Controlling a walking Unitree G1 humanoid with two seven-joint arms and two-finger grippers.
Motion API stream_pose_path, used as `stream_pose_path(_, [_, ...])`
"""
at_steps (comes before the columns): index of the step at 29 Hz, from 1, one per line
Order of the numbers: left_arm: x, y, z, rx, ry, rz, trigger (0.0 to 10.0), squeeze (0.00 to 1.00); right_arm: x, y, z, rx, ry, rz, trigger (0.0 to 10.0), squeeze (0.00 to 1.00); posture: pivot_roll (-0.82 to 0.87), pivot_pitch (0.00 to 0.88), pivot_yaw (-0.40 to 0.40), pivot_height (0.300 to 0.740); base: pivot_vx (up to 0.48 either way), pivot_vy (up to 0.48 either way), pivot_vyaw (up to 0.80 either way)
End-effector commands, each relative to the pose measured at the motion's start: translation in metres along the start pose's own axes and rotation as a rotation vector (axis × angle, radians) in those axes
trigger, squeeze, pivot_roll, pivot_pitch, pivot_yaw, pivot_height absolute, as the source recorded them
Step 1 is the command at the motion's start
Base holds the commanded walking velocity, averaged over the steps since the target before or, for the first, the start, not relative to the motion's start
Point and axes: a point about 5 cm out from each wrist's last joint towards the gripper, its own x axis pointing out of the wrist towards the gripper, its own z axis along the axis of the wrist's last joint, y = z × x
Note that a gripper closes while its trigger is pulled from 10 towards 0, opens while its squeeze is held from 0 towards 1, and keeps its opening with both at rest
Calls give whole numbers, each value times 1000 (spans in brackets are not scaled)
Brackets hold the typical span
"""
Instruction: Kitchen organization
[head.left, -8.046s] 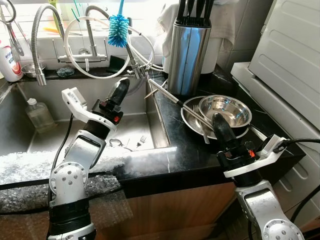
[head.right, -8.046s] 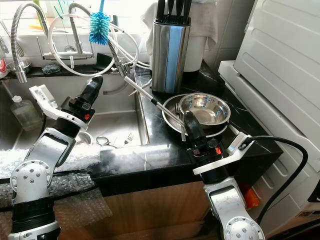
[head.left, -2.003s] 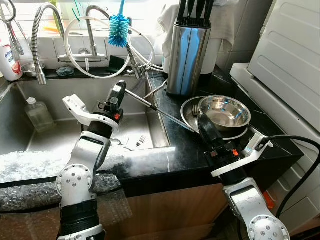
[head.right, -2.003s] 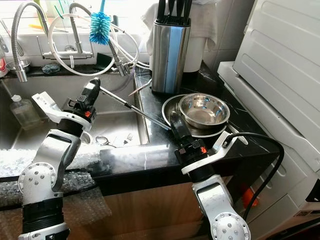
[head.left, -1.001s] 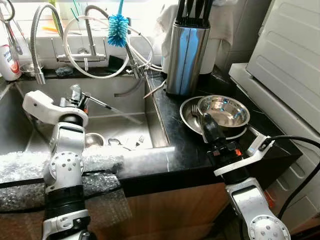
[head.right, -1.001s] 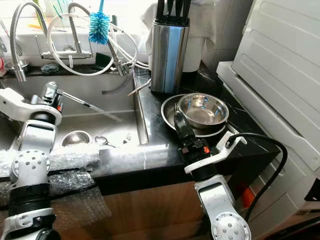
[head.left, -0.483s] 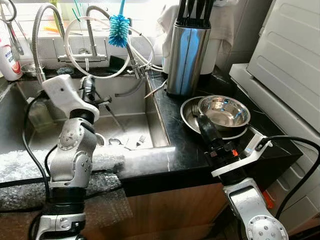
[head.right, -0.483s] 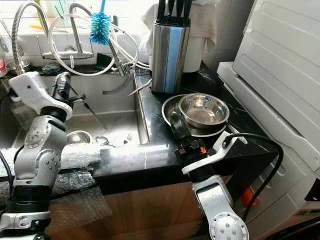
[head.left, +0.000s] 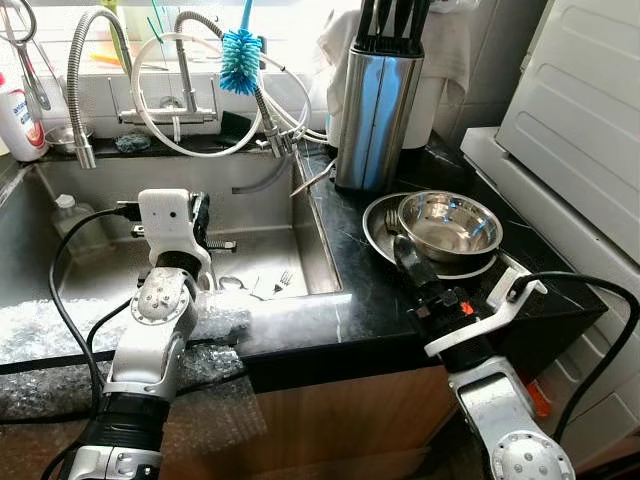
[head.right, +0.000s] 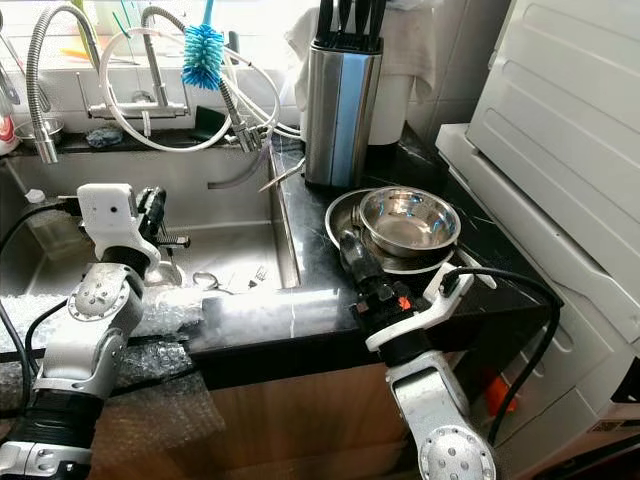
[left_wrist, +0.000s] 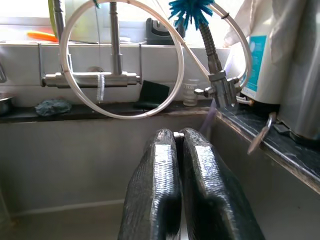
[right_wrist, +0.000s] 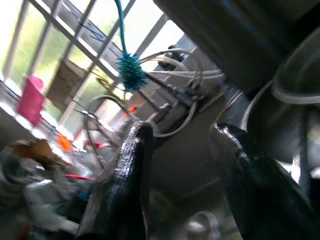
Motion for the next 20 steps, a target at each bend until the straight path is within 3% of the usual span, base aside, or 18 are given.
stream_pose_path(1, [-1,1,-5,37,21,-8,10000,0,4,5,6,-109,7,-6,10000,0,-158,0,-41,740,0,0,0])
stream_pose_path(6, [-1,0,-11,57,60,-15,10000,0,11,5,7,-392,67,-45,10000,0,-163,0,-42,740,0,0,0])
stream_pose_path(13, [-1,2,-13,103,67,-15,10000,0,14,12,-1,-476,84,-18,10000,0,-161,0,-41,740,0,0,0])
stream_pose_path(20, [0,2,-15,105,74,-15,10000,0,11,6,-7,-585,117,-8,10000,0,-161,7,-42,740,0,0,0])
